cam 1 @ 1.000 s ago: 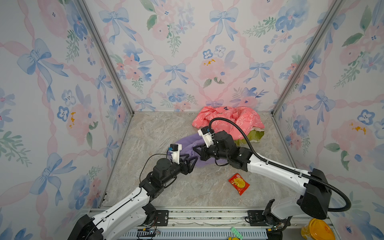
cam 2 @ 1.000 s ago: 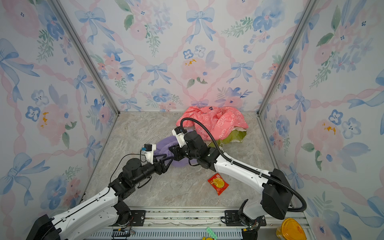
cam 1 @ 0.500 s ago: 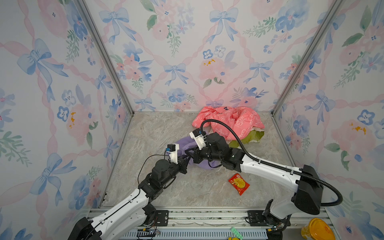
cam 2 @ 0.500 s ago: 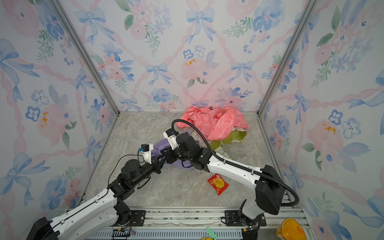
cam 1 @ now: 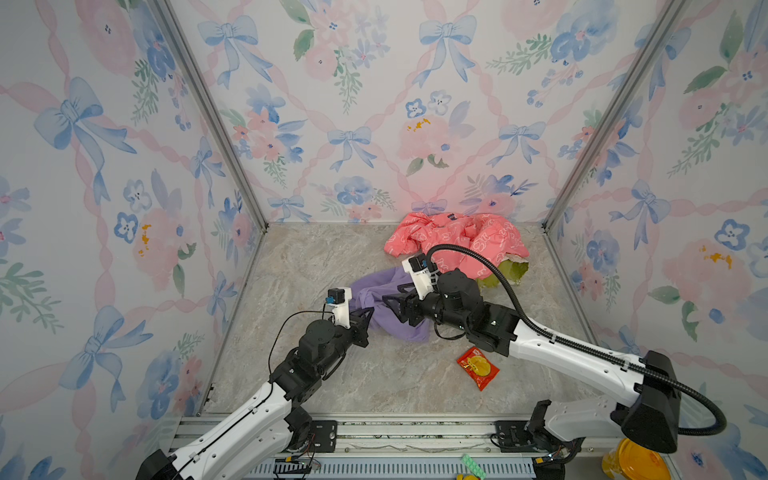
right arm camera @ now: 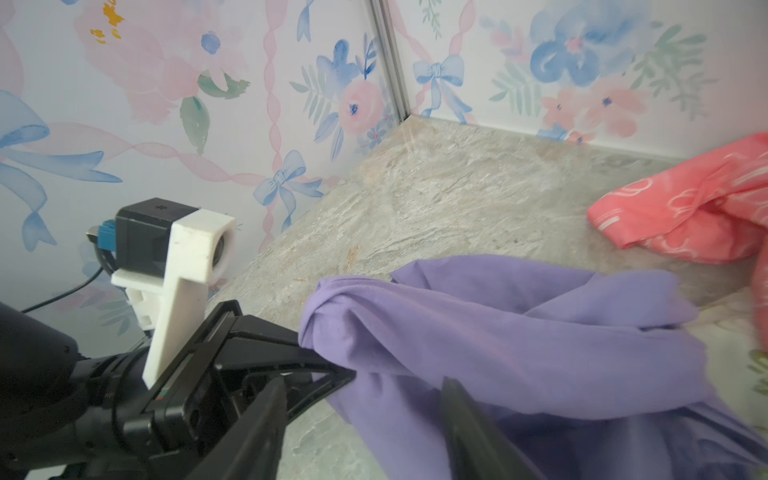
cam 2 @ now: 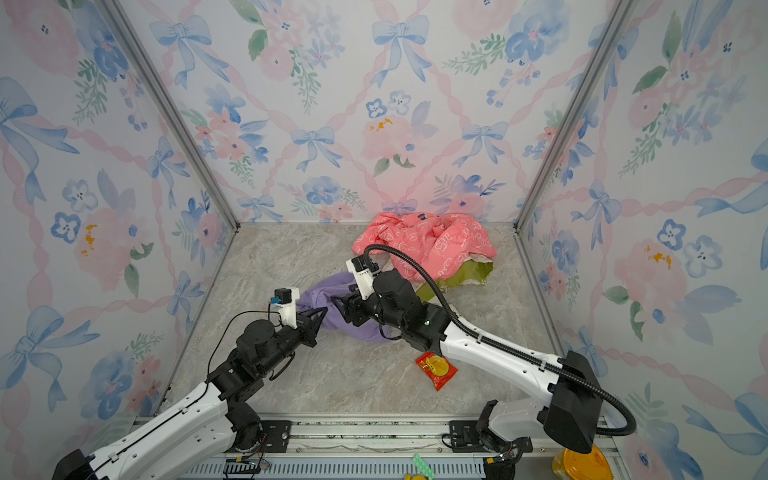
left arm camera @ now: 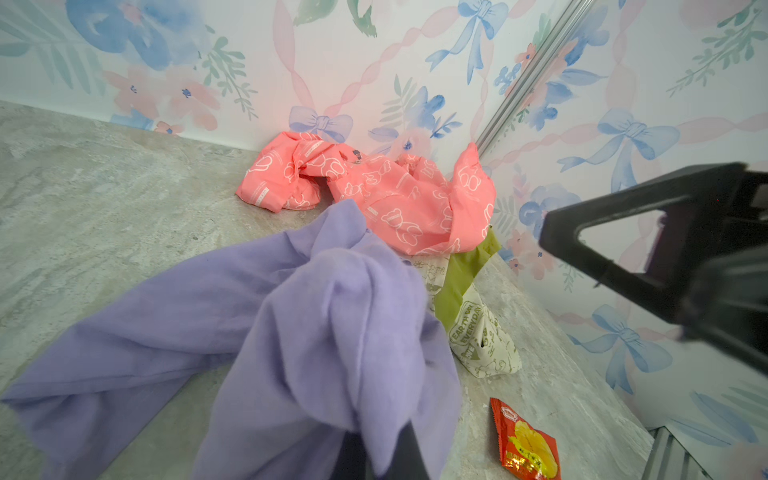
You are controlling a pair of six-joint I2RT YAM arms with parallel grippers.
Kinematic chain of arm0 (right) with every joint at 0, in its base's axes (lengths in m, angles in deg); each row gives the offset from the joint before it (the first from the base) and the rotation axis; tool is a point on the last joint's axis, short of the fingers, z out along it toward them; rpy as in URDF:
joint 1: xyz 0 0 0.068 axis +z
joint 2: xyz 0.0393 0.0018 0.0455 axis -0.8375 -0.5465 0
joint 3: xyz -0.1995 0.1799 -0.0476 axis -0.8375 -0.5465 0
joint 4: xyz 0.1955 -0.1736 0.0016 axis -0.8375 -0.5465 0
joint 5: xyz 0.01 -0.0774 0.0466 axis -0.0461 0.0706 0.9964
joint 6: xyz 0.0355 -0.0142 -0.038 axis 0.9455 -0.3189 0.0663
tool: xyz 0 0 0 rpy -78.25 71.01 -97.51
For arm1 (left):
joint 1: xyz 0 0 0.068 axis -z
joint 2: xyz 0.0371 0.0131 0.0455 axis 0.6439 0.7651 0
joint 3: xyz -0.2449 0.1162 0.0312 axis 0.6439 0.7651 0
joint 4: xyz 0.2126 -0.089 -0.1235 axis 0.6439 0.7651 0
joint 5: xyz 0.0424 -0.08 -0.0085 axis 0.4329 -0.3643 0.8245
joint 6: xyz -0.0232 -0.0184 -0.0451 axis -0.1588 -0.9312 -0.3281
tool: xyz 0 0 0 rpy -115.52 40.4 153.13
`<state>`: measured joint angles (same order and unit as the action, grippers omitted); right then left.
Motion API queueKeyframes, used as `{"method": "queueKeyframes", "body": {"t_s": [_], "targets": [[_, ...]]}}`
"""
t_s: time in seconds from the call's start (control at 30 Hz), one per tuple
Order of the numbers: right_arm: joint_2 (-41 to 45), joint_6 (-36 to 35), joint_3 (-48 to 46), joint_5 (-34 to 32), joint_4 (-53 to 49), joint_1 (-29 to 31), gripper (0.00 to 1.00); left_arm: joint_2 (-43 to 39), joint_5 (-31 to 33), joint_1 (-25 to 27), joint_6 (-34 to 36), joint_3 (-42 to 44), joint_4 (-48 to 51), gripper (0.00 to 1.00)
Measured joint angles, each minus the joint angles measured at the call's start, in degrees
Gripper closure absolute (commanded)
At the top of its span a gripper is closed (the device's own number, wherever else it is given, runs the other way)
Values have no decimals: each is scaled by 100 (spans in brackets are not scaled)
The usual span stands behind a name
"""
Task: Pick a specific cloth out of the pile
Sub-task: 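Lift the shirt with the left gripper while the right gripper releases and withdraws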
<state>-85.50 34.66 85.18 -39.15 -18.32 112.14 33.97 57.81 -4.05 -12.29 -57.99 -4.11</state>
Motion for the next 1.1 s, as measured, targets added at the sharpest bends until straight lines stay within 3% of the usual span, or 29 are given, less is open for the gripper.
{"method": "queueKeyframes", "body": {"t_s": [0.2, 0.4, 0.43, 0.93, 1.1], "targets": [[588, -177, -461, -470, -35, -186, 18, -9, -35, -813, 216, -772, 463, 100], [811, -280, -752, -745, -269, -315, 11, 741, -72, -1471, 476, -2221, 820, 100], [841, -291, -791, -798, -295, -319, 2, 933, -72, -1530, 540, -2529, 866, 100], [1456, -424, -1073, -1259, -660, -560, 3, 4282, 87, -2437, 1364, -7912, 1574, 100], [1744, -428, -1279, -1272, -730, -728, 3, 4485, 544, -2583, 1714, -8686, 1714, 100]]}}
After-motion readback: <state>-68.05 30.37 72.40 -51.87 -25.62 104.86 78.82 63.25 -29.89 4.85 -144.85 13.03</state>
